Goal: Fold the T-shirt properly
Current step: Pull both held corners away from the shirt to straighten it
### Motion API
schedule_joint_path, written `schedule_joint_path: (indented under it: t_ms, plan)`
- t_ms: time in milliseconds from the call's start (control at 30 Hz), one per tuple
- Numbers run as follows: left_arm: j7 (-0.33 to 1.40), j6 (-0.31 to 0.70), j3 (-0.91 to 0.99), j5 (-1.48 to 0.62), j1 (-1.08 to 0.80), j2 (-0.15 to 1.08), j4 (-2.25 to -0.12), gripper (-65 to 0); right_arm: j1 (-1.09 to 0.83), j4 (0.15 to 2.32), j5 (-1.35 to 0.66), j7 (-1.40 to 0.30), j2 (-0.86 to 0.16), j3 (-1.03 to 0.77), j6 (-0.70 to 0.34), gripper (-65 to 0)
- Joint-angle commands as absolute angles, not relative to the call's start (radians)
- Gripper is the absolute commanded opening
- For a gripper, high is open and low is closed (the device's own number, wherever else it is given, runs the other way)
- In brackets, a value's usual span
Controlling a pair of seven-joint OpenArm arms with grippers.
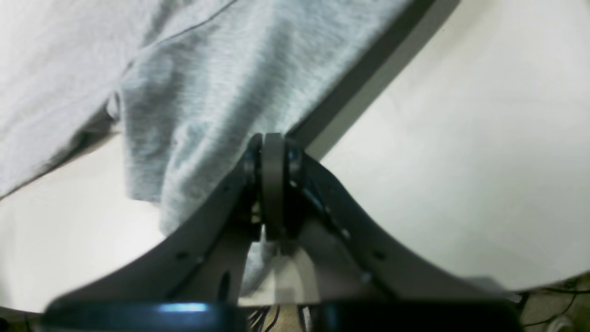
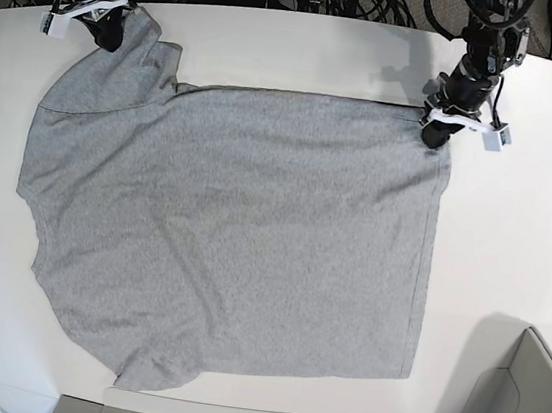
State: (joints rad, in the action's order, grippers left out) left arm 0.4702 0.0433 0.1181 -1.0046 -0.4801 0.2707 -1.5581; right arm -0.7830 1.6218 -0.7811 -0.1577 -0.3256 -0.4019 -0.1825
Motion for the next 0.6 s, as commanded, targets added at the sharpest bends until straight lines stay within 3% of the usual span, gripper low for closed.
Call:
schedule_joint_path:
  t_ms: [0, 367, 567]
  plan:
    - [0.509, -0.007, 0.139, -0.967, -0.522, 0.278, -1.572, -65.0, -0.806, 1.656, -0.788, -0.13, -0.335, -0.424, -0.193, -65.0]
    - [0.513, -0.002, 0.297, -0.966, -0.76, 0.283, -1.774, -65.0, -1.02, 1.857, -0.786, -0.13, -0.282, -0.518, -0.193, -65.0]
    - [0.513, -0.002, 0.348, -0.97, -0.788, 0.283, -1.819, -65.0, -1.03, 1.896, -0.785, -0.128, -0.286, -0.519, -0.193, -65.0]
